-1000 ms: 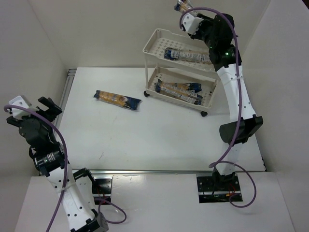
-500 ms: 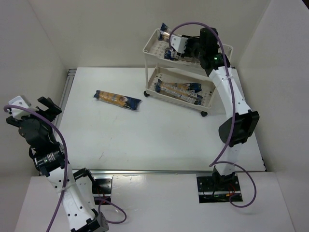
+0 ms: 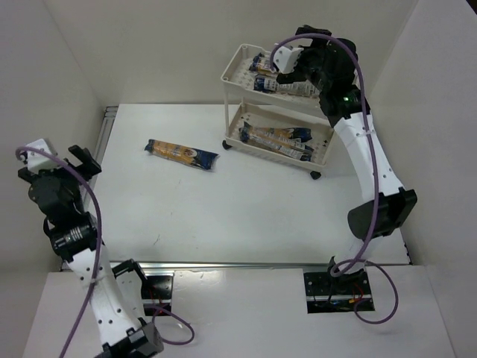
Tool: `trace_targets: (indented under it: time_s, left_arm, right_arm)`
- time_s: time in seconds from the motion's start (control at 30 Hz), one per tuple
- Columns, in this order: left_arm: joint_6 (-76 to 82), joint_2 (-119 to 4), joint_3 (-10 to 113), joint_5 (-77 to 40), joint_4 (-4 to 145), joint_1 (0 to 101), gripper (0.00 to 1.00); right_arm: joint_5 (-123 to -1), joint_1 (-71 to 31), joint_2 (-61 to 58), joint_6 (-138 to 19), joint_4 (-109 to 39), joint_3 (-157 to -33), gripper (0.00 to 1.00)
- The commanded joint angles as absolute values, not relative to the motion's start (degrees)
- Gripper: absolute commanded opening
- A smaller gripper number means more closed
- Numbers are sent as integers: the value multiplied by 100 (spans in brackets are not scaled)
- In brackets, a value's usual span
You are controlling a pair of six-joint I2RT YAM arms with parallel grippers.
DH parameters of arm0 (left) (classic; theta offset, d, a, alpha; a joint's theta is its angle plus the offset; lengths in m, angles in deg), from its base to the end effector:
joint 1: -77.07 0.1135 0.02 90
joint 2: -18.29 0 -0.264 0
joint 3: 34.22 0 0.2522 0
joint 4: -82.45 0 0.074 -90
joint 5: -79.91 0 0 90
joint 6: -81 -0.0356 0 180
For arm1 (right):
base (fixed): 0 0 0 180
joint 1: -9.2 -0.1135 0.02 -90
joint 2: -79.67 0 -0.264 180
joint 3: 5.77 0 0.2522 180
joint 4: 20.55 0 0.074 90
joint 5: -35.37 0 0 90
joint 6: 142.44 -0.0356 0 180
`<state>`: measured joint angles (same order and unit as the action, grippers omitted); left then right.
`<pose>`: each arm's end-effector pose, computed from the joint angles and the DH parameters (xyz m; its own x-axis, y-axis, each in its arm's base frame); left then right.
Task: Place and organize the pasta boxes and bags onto the shelf
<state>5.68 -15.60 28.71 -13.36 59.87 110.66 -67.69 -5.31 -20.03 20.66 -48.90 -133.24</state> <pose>0.1096 0.0703 0.3955 0.2187 -0.1585 -0.9628 -0.4649 0.8506 -0.2456 0.3817 0.1071 0.4901 0.4400 -0.8489 -0.2929 -0.1439 0.2553 -0.9561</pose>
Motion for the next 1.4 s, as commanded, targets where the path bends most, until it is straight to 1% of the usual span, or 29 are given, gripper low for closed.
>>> trace_targets:
  time_s: [0.0, 0.03, 0.07, 0.1, 0.13, 0.17, 0.2, 0.23, 0.27, 0.3, 0.33, 0.37, 0.4, 0.43, 0.5, 0.53, 0.57, 0.67, 0.83, 0.9, 1.0, 1.13, 1.23, 1.3, 1.37]
  left_arm:
    - [-291, -2300, 3076, -2423, 6228, 10838, 100]
    - [-616, -2763, 3191, -2502, 6227, 10732, 100]
    - [-1480, -2959, 3306, -2425, 6149, 10583, 100]
    - [-1994, -3135, 3455, -2302, 6026, 10399, 100]
    - [-2486, -3485, 3630, -2127, 5956, 9953, 100]
    - [-2987, -3663, 4015, -1951, 5877, 9714, 100]
    - [-3906, -3865, 4245, -1636, 5641, 9459, 100]
    - [-4306, -4302, 4473, -1450, 5534, 8900, 100]
    - [-4667, -4550, 4693, -1257, 5420, 8581, 100]
    - [-5262, -4822, 5191, -1003, 5105, 8290, 100]
    - [-5503, -5521, 5492, -1000, 4850, 8061, 100]
    - [-5645, -5911, 5817, -1000, 4595, 7702, 100]
    - [-5785, -6289, 6125, -1061, 4070, 7542, 100]
    - [-6213, -6945, 6563, -1279, 3848, 7393, 100]
    - [-6768, -7389, 6638, -1352, 3696, 6918, 100]
    - [-7328, -7670, 6499, -1256, 3783, 6760, 100]
    - [-7560, -7812, 6254, -1185, 3914, 6628, 100]
    - [-7791, -8532, 6426, -1254, 3863, 6486, 100]
    - [-7791, -9850, 7515, -1396, 2985, 6538, 100]
    - [-7791, -10454, 8182, -1335, 2583, 6625, 100]
    - [-7791, -11080, 9051, -1334, 2194, 6889, 100]
    - [-8053, -11565, 9616, -1334, 1685, 7031, 100]
    - [-8213, -11751, 9688, -1386, 1008, 7031, 100]
    - [-8370, -11751, 9416, -1448, 823, 7031, 99]
    - [-8424, -11751, 9100, -1448, 979, 7031, 95]
  right_arm:
    - [-6879, -688, -1341, 1762, -3977, -13143, 99]
    - [-6808, -689, -1149, 1430, -3837, -13072, 99]
    - [-6808, -689, -1069, 1209, -3652, -13072, 99]
    - [-6808, -689, -1007, 990, -3651, -13072, 99]
    - [-6808, -689, -928, 561, -3711, -13246, 99]
    - [-6808, -689, -927, 357, -3790, -13343, 99]
    - [-6808, -689, -875, 163, -3957, -13440, 99]
    - [-6808, -689, -875, -22, -4010, -13562, 99]
    - [-6808, -689, -805, -337, -4011, -13564, 99]
    - [-6860, -689, -804, -470, -4089, -13633, 99]
    - [-6860, -689, -804, -593, -4186, -13695, 99]
    - [-6921, -689, -804, -760, -4256, -13696, 99]
    - [-6922, -689, -804, -814, -4318, -13696, 99]
    - [-6922, -689, -804, -814, -4449, -13696, 99]
    - [-6974, -689, -752, -885, -4625, -13696, 99]
    - [-6975, -689, -752, -885, -4809, -13635, 99]
    - [-7027, -689, -699, -832, -4863, -13582, 99]
    - [-7027, -689, -620, -832, -4863, -13248, 99]
    - [-6887, -689, -628, -709, -4916, -12923, 99]
    - [-6825, -689, -708, -709, -4968, -12922, 99]
    - [-6825, -689, -840, -657, -4969, -12922, 99]
    - [-6825, -689, -1111, -656, -4969, -12992, 99]
    - [-6825, -689, -1358, -656, -5091, -13255, 99]
    - [-6877, -689, -1533, -656, -5092, -13361, 99]
    - [-6878, -689, -1648, -656, -5092, -13537, 99]
